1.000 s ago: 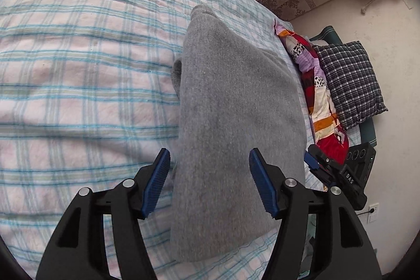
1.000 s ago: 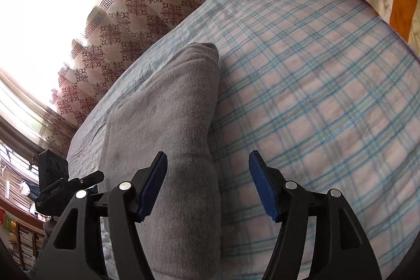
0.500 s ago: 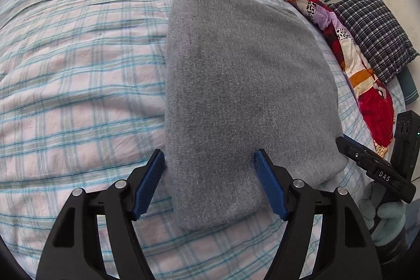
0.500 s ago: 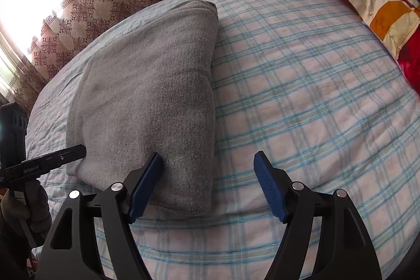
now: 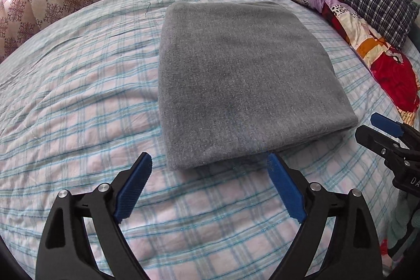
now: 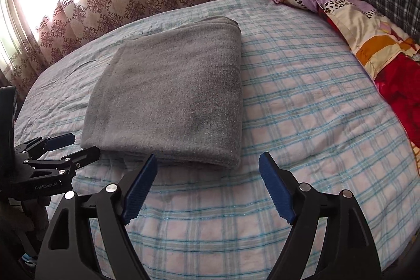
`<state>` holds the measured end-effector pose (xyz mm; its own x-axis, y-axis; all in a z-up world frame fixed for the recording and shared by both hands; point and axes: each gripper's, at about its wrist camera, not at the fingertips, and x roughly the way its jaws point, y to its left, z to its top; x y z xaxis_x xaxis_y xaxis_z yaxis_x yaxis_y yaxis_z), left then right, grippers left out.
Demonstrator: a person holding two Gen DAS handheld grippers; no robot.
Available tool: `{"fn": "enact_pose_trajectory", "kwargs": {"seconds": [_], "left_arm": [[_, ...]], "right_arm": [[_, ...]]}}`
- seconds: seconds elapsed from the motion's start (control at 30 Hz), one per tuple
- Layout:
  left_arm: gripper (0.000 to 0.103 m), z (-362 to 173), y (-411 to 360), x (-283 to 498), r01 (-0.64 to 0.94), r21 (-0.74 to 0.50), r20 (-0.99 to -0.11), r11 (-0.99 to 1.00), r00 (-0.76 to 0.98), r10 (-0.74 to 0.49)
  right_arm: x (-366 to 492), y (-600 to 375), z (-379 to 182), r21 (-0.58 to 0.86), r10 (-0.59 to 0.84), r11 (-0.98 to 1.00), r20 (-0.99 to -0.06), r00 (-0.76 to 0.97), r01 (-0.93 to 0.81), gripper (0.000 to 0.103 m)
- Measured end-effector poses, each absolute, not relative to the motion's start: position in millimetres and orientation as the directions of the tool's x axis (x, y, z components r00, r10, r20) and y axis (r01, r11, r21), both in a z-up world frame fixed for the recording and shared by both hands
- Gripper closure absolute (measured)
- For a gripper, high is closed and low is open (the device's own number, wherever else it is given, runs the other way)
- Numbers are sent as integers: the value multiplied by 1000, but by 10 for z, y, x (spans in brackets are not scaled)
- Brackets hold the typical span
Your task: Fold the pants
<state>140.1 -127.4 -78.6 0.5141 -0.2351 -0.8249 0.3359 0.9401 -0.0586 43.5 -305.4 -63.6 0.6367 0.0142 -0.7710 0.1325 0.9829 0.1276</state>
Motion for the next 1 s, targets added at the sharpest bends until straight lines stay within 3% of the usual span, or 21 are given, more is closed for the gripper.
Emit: {"fn": "enact_pose_trajectory", "kwargs": {"seconds": [0.1, 0.37, 1.0], "left_arm": [[5, -704, -1256, 1278, 326, -26, -801, 945, 559, -215], [4, -597, -1226, 1158, 279, 9, -765, 960, 621, -173], [3, -575, -1356, 1123, 291, 22, -753, 956, 634, -175]], "right_arm": [[378, -2973, -602, 96, -15, 987, -747, 665, 130, 20], [317, -2940, -669, 10, -122, 983, -717, 686, 185, 20], [304, -2988, -599, -20, -177, 975, -675, 716, 223, 16]]}}
